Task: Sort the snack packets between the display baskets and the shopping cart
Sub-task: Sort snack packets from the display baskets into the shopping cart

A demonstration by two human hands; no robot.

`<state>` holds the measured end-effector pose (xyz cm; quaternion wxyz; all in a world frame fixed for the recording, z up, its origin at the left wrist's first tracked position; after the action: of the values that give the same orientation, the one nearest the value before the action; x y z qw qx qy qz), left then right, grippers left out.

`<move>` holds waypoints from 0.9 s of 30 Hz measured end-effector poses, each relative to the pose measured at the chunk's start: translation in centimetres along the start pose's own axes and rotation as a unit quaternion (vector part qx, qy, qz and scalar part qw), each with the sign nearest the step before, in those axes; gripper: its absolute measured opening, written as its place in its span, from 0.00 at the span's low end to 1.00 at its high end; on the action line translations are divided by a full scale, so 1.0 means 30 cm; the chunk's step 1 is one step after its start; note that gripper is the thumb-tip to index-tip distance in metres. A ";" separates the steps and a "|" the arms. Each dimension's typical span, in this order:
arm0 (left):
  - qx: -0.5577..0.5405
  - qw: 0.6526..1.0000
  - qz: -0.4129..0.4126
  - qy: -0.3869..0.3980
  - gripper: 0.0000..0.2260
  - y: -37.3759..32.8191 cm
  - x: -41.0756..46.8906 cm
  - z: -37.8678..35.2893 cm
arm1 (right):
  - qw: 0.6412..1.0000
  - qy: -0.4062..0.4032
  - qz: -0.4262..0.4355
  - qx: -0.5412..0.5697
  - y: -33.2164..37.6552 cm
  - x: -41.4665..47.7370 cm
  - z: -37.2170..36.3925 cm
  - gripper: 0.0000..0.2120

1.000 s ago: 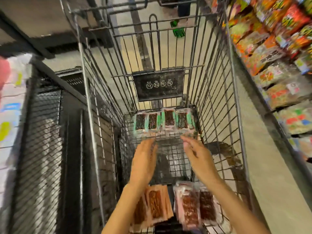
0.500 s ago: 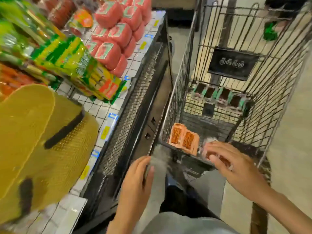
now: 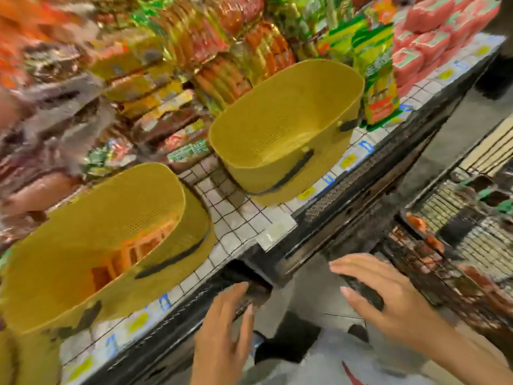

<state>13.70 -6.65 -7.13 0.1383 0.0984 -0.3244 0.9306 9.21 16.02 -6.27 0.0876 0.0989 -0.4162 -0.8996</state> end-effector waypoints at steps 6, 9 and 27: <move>0.033 0.997 -0.017 -0.060 0.15 0.147 -0.215 0.317 | 0.996 0.003 0.074 0.046 0.327 0.030 -0.252 0.13; 0.055 0.993 -0.021 -0.102 0.17 0.185 -0.279 0.442 | 0.993 0.000 0.109 0.054 0.466 0.050 -0.321 0.12; 0.169 0.958 0.100 -0.210 0.23 0.586 -0.250 0.836 | 0.810 0.314 0.185 -0.460 0.857 0.642 -0.908 0.31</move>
<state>17.46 -37.14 -0.01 -0.0451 0.2806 -0.1924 0.9393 -0.60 -24.96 -5.87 0.4135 0.2447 0.0862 -0.8727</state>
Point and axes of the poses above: each hand's wrist, its own x-axis towards the middle knuckle, its own z-axis out of the back of the hand, y = z × x, the point moved 8 cm from there along x, towards the middle knuckle, and after that the axes turned 12 degrees about -z, right-handed, at the moved point
